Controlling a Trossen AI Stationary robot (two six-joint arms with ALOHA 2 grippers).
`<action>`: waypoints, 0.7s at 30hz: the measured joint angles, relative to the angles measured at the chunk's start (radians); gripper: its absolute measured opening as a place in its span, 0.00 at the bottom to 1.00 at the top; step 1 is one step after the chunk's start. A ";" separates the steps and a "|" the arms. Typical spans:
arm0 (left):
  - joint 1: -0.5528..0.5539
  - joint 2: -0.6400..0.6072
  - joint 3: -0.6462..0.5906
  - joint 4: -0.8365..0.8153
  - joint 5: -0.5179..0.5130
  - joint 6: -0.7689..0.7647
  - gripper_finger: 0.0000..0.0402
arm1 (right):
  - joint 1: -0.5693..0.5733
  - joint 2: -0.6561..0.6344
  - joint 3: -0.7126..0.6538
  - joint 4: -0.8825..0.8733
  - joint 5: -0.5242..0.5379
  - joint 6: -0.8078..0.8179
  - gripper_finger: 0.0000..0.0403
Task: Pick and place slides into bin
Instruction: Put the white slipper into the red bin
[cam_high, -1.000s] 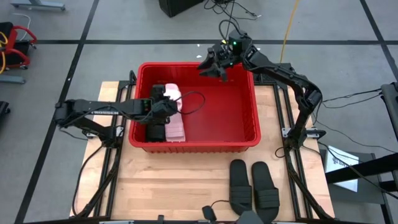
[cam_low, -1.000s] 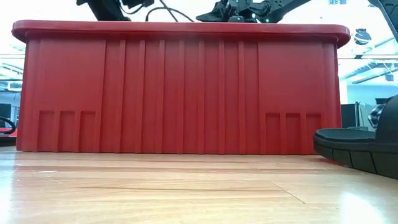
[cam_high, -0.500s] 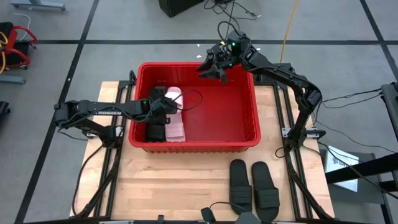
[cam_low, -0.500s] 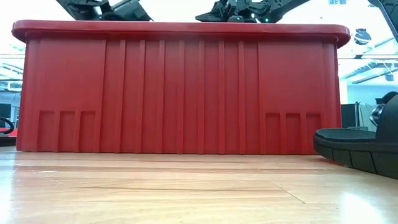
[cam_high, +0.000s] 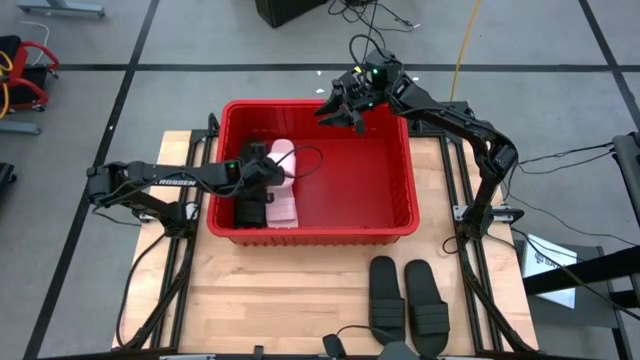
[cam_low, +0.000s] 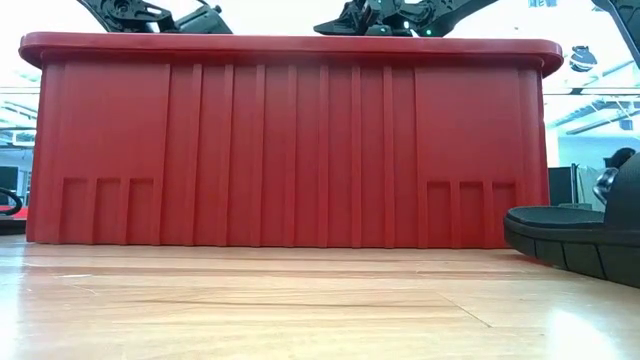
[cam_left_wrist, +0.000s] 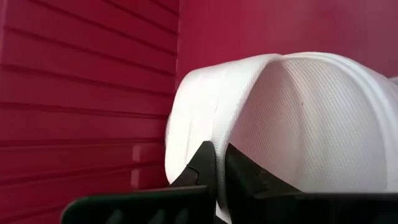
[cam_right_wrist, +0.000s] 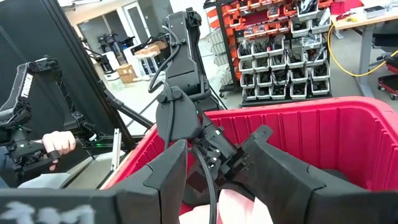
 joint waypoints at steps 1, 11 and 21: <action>0.000 0.000 0.000 -0.009 0.001 -0.004 0.01 | 0.000 0.000 0.000 0.000 0.000 0.000 0.43; 0.000 0.000 0.002 -0.066 0.039 -0.101 0.18 | 0.000 0.000 -0.001 0.000 0.001 0.000 0.43; -0.024 0.000 0.115 -0.205 0.101 -0.175 0.49 | 0.000 0.000 -0.001 0.000 0.002 0.000 0.42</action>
